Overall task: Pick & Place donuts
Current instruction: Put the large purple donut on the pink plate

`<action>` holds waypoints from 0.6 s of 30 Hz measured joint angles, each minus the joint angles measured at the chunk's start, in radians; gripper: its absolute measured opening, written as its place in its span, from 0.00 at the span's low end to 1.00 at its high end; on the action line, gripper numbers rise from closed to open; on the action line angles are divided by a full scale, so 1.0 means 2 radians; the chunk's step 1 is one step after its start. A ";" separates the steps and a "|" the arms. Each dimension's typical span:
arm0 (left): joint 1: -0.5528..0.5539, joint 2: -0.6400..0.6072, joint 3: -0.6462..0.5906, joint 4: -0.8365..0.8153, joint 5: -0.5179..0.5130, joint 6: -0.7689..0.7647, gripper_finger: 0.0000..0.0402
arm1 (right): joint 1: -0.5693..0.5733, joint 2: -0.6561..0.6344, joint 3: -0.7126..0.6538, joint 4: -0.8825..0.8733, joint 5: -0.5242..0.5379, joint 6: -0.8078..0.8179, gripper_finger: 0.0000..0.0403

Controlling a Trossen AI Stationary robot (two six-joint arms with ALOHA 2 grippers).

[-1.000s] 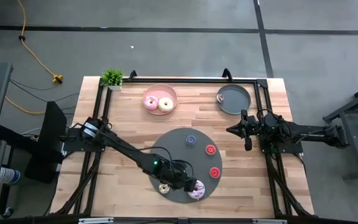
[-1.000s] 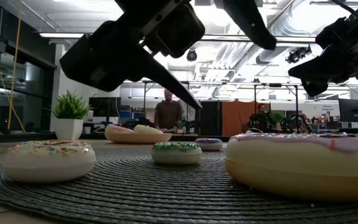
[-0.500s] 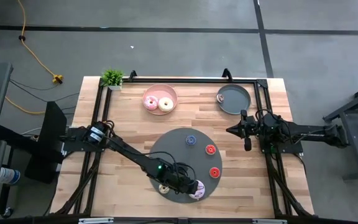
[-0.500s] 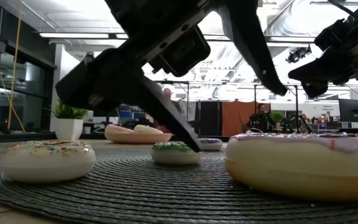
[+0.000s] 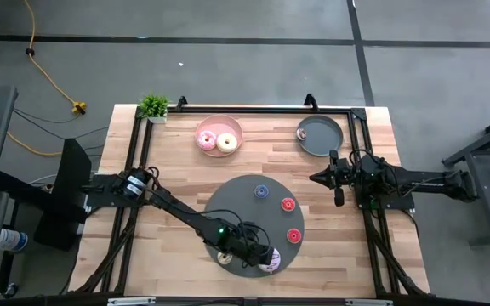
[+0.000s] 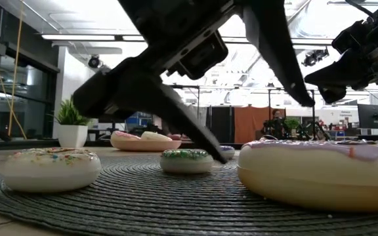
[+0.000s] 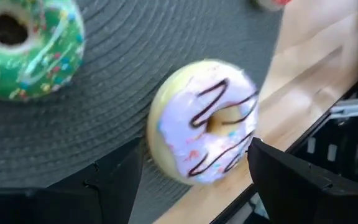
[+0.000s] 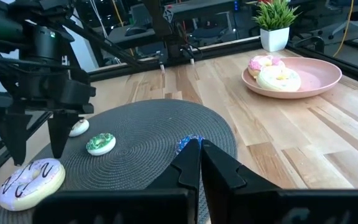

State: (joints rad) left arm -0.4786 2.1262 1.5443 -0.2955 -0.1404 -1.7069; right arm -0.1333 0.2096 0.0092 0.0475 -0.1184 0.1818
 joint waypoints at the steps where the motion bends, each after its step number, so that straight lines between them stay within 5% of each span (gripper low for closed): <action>1: 0.000 0.000 0.000 0.000 -0.005 0.000 0.69 | 0.000 0.000 0.000 0.000 0.000 0.000 0.01; 18: 0.000 0.003 0.000 0.000 -0.018 0.000 0.69 | 0.000 0.000 0.000 0.000 0.000 0.000 0.01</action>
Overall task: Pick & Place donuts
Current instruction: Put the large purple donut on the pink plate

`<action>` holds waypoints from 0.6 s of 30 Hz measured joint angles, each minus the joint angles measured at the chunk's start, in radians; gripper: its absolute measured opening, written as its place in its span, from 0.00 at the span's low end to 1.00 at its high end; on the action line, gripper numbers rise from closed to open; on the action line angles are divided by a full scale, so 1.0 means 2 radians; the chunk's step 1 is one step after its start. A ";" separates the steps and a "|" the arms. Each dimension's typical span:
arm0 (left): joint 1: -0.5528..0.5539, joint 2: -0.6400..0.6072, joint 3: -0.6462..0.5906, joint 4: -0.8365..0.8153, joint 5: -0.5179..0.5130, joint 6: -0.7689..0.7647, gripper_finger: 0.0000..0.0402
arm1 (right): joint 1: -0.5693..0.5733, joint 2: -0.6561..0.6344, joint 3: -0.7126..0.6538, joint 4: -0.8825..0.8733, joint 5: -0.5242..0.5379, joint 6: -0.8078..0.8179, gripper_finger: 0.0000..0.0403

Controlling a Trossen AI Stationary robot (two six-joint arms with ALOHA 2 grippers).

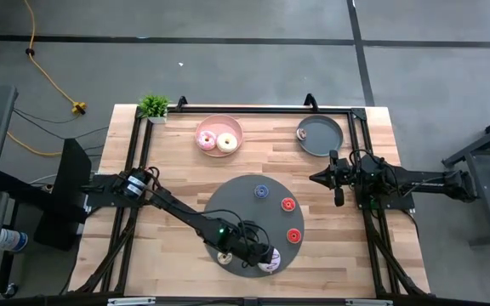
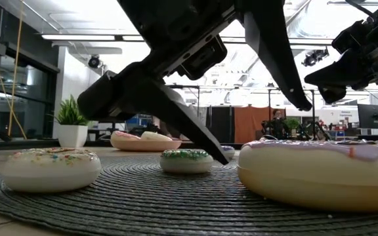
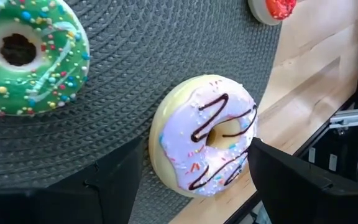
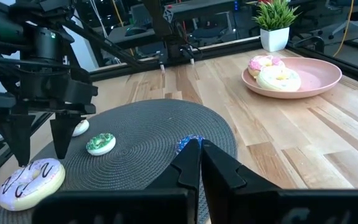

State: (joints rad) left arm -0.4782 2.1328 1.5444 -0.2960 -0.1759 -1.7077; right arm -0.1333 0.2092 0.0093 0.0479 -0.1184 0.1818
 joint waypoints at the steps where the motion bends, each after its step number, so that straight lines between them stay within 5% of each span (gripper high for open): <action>1: 0.000 0.004 0.003 0.000 -0.001 0.000 0.69 | 0.000 0.000 0.000 0.000 0.000 0.000 0.01; 18: 0.000 0.030 0.042 -0.013 0.002 0.009 0.69 | 0.000 0.000 0.000 0.000 0.000 0.000 0.02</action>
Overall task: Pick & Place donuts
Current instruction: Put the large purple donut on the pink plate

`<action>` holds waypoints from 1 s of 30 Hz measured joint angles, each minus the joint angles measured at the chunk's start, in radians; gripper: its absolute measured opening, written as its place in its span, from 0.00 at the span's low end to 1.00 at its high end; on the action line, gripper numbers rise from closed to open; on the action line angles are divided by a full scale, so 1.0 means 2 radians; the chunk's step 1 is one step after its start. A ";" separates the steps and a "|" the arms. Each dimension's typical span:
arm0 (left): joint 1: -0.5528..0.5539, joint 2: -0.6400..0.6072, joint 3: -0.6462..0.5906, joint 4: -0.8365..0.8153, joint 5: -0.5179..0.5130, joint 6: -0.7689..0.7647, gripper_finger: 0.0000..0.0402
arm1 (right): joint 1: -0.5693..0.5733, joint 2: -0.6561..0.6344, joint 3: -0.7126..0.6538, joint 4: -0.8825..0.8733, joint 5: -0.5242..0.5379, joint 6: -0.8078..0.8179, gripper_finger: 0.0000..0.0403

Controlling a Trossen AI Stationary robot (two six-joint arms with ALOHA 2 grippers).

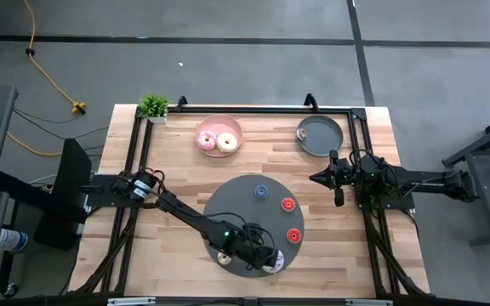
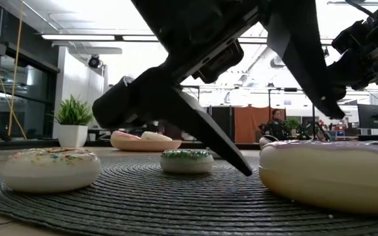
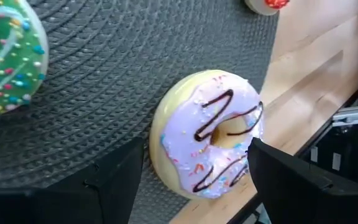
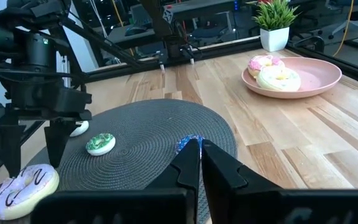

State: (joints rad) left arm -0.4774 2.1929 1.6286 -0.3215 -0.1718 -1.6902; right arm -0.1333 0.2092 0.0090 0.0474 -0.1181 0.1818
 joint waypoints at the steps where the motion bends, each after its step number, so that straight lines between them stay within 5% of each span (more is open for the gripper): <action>1: 0.000 0.000 0.000 -0.003 0.000 0.000 0.69 | 0.000 0.000 0.000 0.000 0.000 0.000 0.02; 30: 0.000 0.006 -0.001 -0.009 0.002 0.018 0.66 | 0.000 0.000 0.000 0.000 0.000 0.000 0.01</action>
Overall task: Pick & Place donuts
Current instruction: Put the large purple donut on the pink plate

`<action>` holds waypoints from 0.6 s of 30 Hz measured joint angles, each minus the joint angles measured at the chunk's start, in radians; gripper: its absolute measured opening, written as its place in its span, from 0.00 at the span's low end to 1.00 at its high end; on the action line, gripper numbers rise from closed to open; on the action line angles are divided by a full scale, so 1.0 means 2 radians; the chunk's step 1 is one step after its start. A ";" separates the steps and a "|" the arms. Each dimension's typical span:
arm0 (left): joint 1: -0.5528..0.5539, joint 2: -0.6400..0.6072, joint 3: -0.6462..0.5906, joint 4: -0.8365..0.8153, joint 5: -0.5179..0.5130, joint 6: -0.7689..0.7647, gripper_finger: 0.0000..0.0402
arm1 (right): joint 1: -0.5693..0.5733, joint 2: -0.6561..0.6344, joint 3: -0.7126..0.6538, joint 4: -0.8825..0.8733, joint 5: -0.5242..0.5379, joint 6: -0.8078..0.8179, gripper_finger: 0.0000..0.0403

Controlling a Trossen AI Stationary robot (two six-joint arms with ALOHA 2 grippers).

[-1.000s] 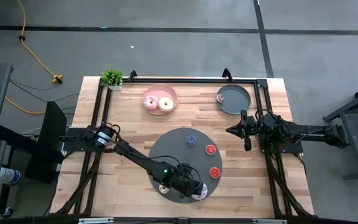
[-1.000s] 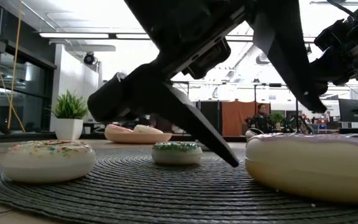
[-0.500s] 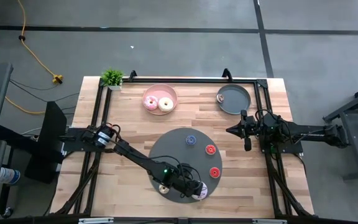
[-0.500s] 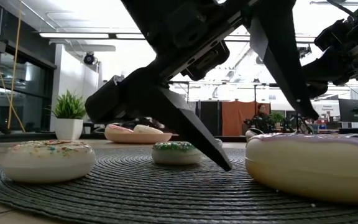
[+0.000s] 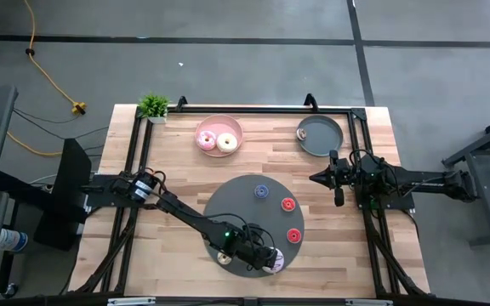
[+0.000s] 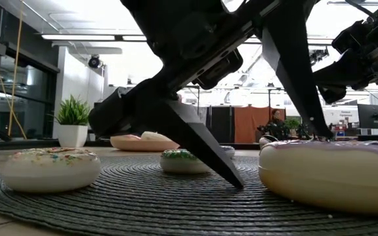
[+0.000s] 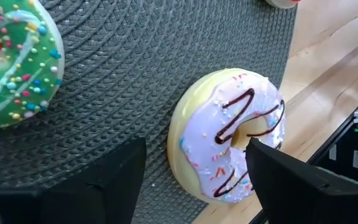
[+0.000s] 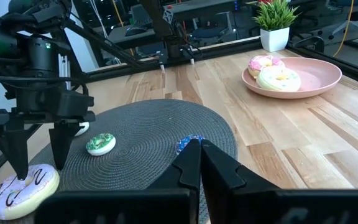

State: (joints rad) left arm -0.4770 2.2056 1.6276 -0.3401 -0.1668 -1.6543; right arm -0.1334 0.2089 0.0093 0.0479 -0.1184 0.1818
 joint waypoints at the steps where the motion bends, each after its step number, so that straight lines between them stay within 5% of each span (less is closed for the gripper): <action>1: 0.000 0.001 0.000 0.002 0.000 0.000 0.64 | 0.000 0.000 0.000 0.000 0.000 0.000 0.01; 18: 0.000 0.002 0.000 0.004 0.000 0.000 0.40 | 0.000 0.000 0.000 0.000 0.000 0.000 0.02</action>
State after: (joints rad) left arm -0.4770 2.2093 1.6276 -0.3325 -0.1665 -1.6539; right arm -0.1333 0.2089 0.0093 0.0479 -0.1184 0.1818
